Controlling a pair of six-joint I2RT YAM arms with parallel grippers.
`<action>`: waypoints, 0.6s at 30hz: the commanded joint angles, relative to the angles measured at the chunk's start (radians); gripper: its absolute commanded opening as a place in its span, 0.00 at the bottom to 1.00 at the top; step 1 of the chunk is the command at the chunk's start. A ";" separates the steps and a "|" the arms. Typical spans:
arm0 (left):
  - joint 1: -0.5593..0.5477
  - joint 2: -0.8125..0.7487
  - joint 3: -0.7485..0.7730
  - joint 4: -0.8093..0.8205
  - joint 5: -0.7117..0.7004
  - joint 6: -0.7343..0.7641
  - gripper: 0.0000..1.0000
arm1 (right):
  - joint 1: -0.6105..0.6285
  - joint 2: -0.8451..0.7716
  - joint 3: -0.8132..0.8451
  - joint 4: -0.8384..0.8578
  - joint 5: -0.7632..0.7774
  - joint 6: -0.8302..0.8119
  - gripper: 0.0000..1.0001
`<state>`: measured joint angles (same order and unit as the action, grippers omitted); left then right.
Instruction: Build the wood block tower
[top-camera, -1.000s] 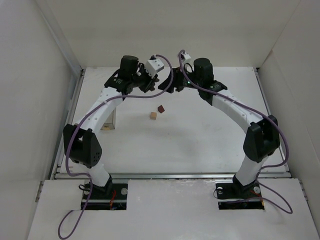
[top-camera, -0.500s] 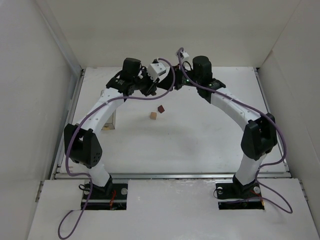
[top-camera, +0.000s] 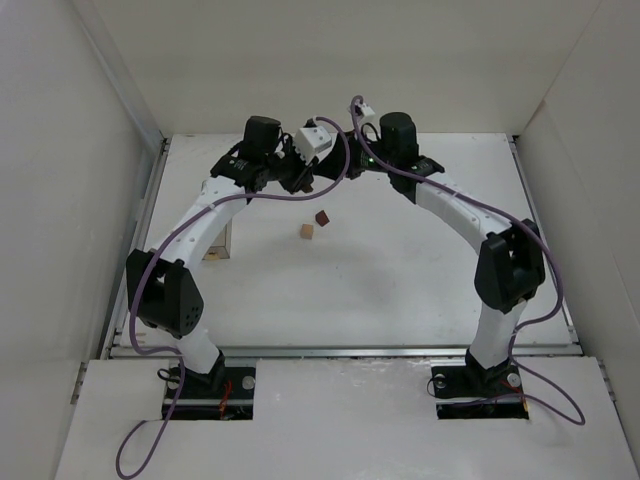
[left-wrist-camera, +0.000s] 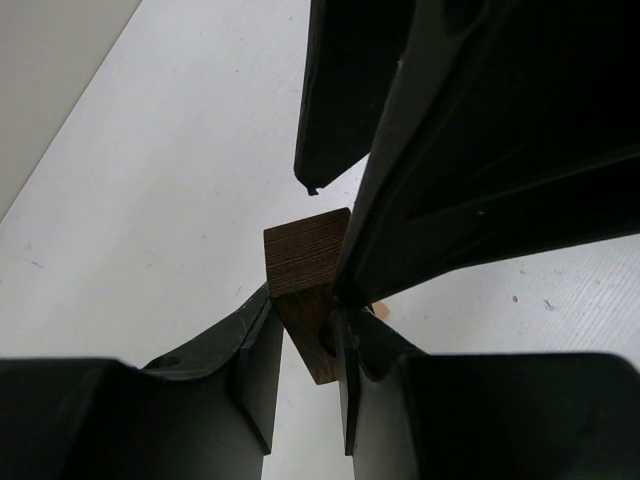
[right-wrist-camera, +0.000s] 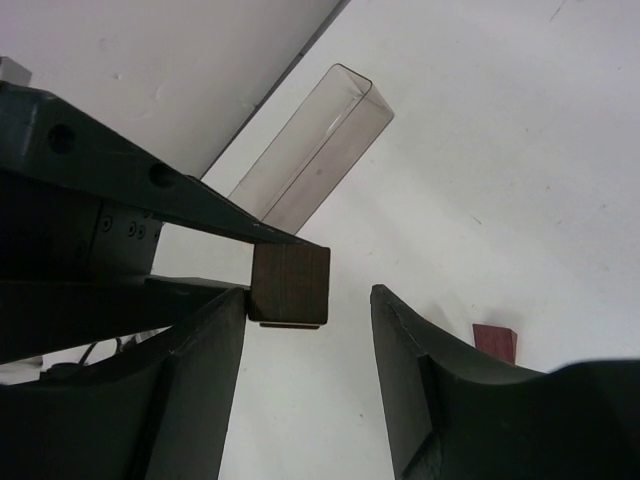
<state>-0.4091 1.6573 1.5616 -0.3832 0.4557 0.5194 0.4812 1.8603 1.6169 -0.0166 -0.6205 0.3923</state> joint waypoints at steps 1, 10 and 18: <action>-0.002 -0.062 0.000 0.015 0.035 -0.010 0.00 | -0.001 0.013 0.054 0.029 -0.001 0.008 0.58; -0.002 -0.062 0.000 0.024 0.026 -0.010 0.00 | -0.001 0.022 0.054 0.049 -0.088 0.008 0.34; -0.002 -0.062 0.009 0.043 -0.015 -0.010 0.00 | -0.001 0.048 0.072 0.004 -0.153 -0.001 0.40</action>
<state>-0.4088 1.6569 1.5616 -0.3950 0.4335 0.5171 0.4751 1.9083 1.6577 -0.0158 -0.7120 0.4030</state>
